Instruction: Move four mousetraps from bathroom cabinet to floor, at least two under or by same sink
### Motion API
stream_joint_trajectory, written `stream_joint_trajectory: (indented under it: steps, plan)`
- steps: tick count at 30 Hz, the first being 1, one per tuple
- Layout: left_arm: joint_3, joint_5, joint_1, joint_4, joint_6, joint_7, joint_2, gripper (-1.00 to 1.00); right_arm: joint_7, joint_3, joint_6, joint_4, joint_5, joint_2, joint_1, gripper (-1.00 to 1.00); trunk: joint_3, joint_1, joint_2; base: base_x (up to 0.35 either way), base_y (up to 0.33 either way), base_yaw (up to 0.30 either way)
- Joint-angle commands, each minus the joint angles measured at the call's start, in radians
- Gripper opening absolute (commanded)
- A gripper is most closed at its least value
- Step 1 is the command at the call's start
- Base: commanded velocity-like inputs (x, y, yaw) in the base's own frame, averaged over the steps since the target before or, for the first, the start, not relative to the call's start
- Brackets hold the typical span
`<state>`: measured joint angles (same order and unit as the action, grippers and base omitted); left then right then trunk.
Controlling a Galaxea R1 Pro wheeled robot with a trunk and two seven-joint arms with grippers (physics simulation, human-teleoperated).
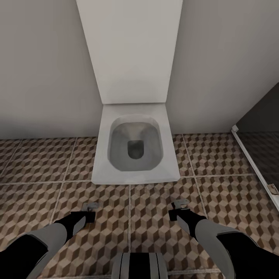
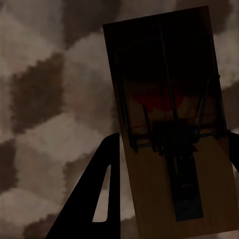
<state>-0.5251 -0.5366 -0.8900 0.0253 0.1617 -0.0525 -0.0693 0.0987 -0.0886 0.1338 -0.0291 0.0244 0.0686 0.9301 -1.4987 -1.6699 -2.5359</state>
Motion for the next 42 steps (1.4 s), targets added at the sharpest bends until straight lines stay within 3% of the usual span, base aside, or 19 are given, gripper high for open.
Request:
stream_joint_trajectory:
  steps: [1,14,21,42]
  plan:
    - [-0.008,-0.006,0.000,0.002,0.002,-0.005,0.000,-1.00,0.001,-0.008,0.003,-0.002,0.000,0.000,0.001,-1.00,-0.001,0.000,0.000,0.000,0.000,0.000]
    - [-0.009,-0.004,-0.006,0.001,-0.060,-0.011,0.000,-1.00,0.001,-0.008,0.004,-0.002,0.000,0.001,0.001,-1.00,-0.001,0.000,0.000,0.000,0.000,0.000]
    - [-0.009,-0.003,-0.006,0.001,-0.126,-0.012,0.001,-1.00,0.001,-0.008,0.003,-0.002,0.000,0.001,0.001,-1.00,-0.001,0.000,0.000,0.000,0.000,0.000]
    - [-0.009,0.000,-0.006,0.001,-0.143,-0.010,0.000,-1.00,0.001,-0.008,0.001,-0.002,0.000,0.002,-0.014,-1.00,-0.001,0.000,0.000,0.000,0.000,0.000]
